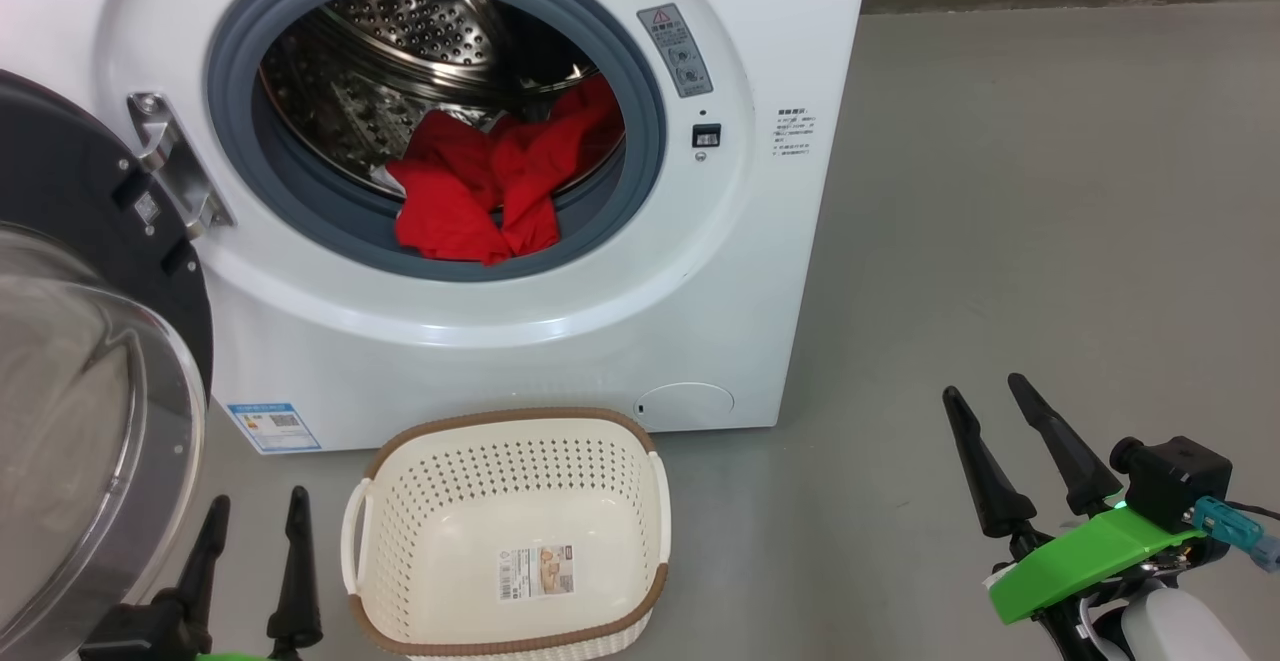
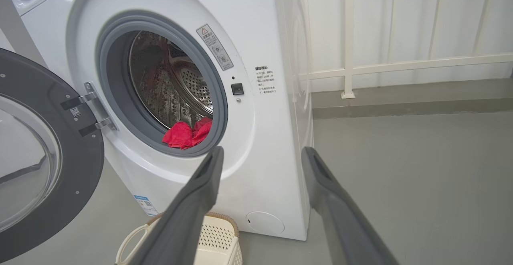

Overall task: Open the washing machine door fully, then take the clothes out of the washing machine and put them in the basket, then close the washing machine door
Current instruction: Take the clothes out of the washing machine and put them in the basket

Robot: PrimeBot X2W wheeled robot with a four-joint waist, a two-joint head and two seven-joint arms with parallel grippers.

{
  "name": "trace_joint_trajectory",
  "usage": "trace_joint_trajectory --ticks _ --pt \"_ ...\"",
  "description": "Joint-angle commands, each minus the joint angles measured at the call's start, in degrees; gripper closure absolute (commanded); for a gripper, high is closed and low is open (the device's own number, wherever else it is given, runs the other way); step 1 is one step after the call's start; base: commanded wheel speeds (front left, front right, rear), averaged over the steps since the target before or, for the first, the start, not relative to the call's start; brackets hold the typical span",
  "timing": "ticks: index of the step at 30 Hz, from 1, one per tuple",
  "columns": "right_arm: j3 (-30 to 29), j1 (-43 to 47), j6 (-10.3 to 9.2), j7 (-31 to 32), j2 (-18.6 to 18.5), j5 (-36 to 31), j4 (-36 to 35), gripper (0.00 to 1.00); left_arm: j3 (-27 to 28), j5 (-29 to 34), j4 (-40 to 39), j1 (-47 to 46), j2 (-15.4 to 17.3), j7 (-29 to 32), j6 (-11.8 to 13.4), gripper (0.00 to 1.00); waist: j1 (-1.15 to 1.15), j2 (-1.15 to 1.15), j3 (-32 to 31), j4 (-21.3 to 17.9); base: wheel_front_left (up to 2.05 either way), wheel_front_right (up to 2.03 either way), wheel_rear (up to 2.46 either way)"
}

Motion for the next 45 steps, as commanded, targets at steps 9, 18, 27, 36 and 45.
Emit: trace_joint_trajectory --ticks 9,18,27,36,45 --pt "0.9 -0.1 0.09 -0.7 -0.3 -0.4 -1.5 0.00 2.8 1.0 -1.2 -1.1 0.7 -0.7 -0.5 0.00 0.00 0.00 0.0 0.1 0.01 -0.01 0.00" --pt "0.7 -0.1 0.09 -0.7 -0.2 -0.4 -1.5 0.00 3.2 1.1 -1.0 -1.3 0.5 -0.7 -0.8 0.00 0.00 0.00 -0.1 0.3 0.73 -0.73 0.00" --pt "0.6 -0.3 0.09 -0.7 -0.1 -0.4 -1.5 0.00 3.6 1.2 -1.2 -1.6 0.3 -0.7 -1.0 0.00 0.00 0.00 0.3 0.3 1.42 -1.42 0.00" --pt "0.6 -0.5 0.09 -0.7 0.0 -0.4 -1.3 0.00 3.9 1.4 -1.1 -1.8 0.1 -0.7 -1.3 0.00 0.00 0.00 0.5 0.4 0.58 -0.58 0.00" --pt "0.7 -0.5 0.09 -0.7 0.0 -0.4 -1.2 0.00 4.1 1.8 -0.9 -1.9 -0.1 -0.7 -1.3 0.00 0.00 0.00 0.3 0.3 0.00 0.00 0.00"
